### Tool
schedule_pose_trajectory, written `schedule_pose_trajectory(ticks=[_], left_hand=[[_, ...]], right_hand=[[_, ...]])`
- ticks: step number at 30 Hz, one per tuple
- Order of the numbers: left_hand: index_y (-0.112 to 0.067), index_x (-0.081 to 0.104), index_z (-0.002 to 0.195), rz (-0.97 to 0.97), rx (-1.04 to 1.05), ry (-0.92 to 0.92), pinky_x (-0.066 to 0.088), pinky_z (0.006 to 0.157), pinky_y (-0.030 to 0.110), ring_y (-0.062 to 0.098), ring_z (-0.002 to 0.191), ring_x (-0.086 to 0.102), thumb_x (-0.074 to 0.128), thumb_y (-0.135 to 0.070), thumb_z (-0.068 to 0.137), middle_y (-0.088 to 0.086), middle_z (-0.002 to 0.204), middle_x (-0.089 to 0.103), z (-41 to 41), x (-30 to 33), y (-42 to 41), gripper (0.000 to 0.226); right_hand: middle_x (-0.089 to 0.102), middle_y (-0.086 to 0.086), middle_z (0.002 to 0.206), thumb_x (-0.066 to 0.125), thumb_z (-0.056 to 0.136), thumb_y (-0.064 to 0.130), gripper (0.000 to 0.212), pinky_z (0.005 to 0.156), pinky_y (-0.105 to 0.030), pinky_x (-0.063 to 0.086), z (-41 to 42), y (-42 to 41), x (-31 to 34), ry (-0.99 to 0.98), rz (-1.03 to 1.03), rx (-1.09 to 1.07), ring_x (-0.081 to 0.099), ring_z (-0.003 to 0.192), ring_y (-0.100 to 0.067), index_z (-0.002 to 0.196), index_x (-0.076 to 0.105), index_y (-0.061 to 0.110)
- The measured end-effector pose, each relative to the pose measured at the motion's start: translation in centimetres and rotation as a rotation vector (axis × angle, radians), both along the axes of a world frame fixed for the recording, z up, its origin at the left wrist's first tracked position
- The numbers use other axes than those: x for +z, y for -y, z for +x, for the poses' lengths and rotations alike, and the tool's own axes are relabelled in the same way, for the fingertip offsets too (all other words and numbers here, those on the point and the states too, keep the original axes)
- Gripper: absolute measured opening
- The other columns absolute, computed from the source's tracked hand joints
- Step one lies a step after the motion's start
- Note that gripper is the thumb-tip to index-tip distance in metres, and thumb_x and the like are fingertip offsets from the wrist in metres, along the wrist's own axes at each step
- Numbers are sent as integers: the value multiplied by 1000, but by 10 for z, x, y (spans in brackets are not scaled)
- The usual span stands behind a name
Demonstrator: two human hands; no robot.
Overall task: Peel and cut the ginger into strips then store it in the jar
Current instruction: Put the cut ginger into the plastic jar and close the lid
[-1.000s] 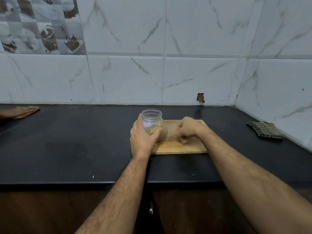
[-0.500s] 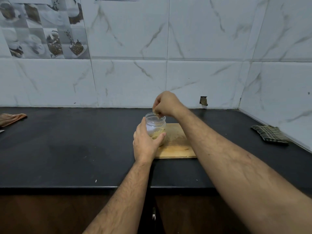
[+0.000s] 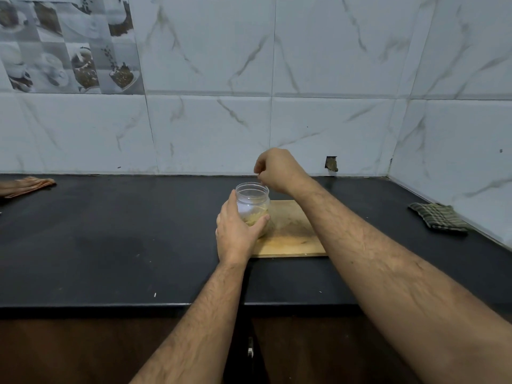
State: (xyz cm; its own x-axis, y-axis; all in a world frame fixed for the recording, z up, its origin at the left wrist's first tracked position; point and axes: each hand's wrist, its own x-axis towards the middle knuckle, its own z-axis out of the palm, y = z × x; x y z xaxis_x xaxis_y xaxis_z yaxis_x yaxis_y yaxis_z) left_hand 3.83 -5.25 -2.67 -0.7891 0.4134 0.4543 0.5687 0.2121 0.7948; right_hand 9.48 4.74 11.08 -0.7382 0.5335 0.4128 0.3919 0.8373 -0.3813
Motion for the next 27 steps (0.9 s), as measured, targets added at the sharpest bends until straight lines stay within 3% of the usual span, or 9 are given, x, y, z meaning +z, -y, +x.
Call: schedule_pose_trajectory(ticks=[3, 6, 9, 11, 17, 20, 23, 27], left_hand=[[-26, 27, 154, 4, -1, -1, 36, 113, 44, 18, 141, 34, 78, -51, 76, -3, 152, 41, 1, -1, -1, 97], [-27, 27, 154, 5, -1, 1, 36, 113, 45, 18, 141, 34, 77, -51, 76, -3, 151, 41, 0, -1, 0, 96], [-27, 29, 153, 10, 1, 5, 37, 112, 44, 19, 139, 37, 78, -52, 75, -2, 149, 44, -1, -2, -2, 96], [-27, 29, 153, 11, -1, 8, 37, 112, 44, 19, 139, 37, 78, -53, 75, -2, 148, 45, -1, -2, -2, 96], [-27, 30, 152, 24, 2, 10, 38, 111, 43, 18, 138, 38, 78, -52, 74, -3, 147, 46, -1, -3, 0, 95], [-27, 30, 153, 26, -1, 5, 38, 111, 42, 18, 138, 38, 78, -52, 75, -2, 148, 45, 0, -2, 0, 95], [-26, 30, 153, 20, 4, 1, 38, 112, 42, 19, 139, 37, 78, -51, 75, -2, 148, 44, 0, -2, 0, 95], [-26, 29, 153, 17, -3, -2, 36, 113, 43, 18, 140, 35, 79, -51, 75, -3, 150, 42, 1, -1, 1, 96]], right_hand=[[61, 3, 72, 57, 83, -5, 24, 72, -27, 53, 28, -12, -2, -53, -19, -69, 64, 78, -19, 90, 75, 9], [68, -3, 72, 62, 85, -3, 16, 61, -27, 56, 53, -21, -26, 229, -80, -115, 68, 68, -23, 82, 74, 7], [75, -5, 84, 72, 83, 0, 11, 73, -35, 62, 70, -25, -52, 512, -116, -147, 74, 78, -21, 80, 75, 11], [75, -3, 89, 78, 81, 3, 14, 78, -35, 61, 75, -26, -62, 576, -148, -125, 73, 85, -20, 75, 70, 13], [73, -4, 85, 77, 81, 7, 31, 82, -39, 58, 73, -26, -73, 594, -59, -135, 70, 83, -22, 64, 54, 18], [73, -7, 83, 71, 80, 1, 24, 77, -42, 61, 75, -30, -76, 556, -108, -110, 73, 79, -23, 67, 58, 16], [67, -4, 72, 68, 82, 4, 22, 67, -35, 58, 78, -29, -72, 545, -156, -56, 64, 66, -19, 66, 57, 14], [66, -5, 69, 65, 82, 3, 12, 60, -32, 56, 69, -19, -44, 178, -203, 41, 59, 60, -15, 70, 66, 5]])
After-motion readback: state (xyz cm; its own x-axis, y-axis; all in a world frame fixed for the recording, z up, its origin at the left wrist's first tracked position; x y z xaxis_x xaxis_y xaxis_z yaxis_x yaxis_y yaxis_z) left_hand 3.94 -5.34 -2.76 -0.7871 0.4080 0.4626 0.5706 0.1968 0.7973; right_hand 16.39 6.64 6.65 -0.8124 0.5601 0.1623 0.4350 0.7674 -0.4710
